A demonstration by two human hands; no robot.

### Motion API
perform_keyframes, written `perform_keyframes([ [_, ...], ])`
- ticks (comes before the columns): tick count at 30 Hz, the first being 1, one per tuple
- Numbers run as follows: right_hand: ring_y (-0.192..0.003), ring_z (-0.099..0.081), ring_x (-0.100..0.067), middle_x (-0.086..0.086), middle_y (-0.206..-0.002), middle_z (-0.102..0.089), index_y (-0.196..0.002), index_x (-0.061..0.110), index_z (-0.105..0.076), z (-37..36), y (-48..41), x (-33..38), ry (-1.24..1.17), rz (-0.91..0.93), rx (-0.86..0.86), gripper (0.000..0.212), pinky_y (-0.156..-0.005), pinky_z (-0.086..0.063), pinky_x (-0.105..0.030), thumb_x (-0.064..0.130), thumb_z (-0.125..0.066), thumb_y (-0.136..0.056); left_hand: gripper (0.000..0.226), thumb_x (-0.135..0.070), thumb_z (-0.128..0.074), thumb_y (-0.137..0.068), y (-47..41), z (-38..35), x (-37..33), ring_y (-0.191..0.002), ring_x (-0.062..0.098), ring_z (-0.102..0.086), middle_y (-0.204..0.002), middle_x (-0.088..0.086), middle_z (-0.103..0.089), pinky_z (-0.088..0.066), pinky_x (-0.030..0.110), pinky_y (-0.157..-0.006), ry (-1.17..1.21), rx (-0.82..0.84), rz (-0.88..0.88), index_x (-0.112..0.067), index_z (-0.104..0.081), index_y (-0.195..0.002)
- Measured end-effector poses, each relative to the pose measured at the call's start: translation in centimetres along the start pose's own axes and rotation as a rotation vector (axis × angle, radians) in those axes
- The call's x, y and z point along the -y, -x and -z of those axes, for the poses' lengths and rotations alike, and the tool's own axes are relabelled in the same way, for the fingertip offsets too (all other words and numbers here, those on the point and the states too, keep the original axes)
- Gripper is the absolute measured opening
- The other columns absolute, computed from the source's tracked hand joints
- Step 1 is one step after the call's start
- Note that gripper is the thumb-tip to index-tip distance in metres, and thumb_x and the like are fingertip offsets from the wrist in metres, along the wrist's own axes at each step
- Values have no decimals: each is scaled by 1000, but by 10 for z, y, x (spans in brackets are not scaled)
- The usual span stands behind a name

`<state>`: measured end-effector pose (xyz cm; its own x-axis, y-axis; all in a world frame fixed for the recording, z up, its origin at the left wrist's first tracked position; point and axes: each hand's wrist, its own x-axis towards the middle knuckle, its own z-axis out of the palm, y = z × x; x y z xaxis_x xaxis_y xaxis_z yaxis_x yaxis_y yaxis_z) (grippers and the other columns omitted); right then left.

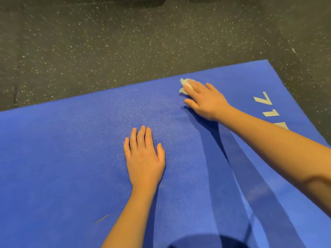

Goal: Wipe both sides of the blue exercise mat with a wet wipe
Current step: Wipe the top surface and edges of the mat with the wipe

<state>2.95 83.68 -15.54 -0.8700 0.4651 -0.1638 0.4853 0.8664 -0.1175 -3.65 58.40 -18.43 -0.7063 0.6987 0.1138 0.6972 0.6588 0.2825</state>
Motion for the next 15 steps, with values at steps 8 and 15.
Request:
perform_keyframes([
  [8,-143,-18,-20,0,-158,-16,-151,20,-17,-8,20,16,-63,63,1,74,-109,-23,-42,58,-15,-88,55,-35,-36,-91,0,0,0,-135,34,-39,-139,13,-52,-21,47,-113,1,-15,-6,-3,-53,-133],
  [15,-143,-18,-24,-7,-156,-21,-148,14,-24,-15,32,18,-103,-220,-65,70,-110,-22,-47,54,-18,-91,55,-35,-36,-91,1,0,2,-136,33,-38,-139,12,-52,-22,47,-114,3,-17,-8,-3,-53,-133],
])
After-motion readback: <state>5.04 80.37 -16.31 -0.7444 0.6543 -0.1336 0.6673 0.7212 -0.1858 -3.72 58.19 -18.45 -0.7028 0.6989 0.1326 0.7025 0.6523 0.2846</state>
